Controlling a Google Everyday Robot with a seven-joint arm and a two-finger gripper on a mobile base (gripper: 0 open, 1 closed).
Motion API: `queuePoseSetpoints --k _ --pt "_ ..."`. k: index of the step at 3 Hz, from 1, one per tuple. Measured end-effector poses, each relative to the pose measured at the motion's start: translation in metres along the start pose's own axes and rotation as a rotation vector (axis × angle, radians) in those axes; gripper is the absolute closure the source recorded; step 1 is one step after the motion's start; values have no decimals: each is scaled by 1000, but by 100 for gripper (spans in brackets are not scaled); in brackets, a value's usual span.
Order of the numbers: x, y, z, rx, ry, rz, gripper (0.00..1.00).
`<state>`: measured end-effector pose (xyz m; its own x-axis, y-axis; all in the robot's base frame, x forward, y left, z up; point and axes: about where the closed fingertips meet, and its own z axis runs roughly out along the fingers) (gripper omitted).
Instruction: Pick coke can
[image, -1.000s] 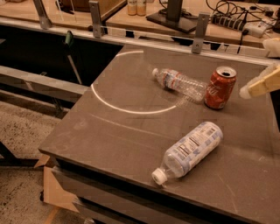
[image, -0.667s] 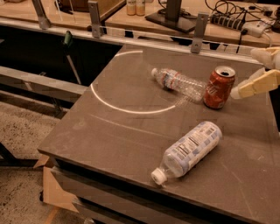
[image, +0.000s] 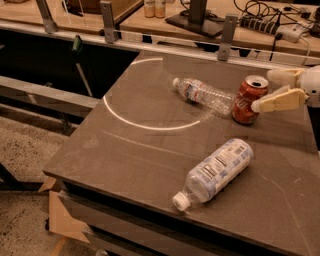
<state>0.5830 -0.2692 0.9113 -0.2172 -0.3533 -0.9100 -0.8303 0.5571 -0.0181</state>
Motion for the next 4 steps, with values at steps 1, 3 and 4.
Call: queuePoseSetpoints --k 1,3,4 --pt "1 7 11 -56 -23 -13 41" --pt "-28 41 -2 -41 -160 -45 96" --pt "-29 42 -1 -42 -166 -45 100"
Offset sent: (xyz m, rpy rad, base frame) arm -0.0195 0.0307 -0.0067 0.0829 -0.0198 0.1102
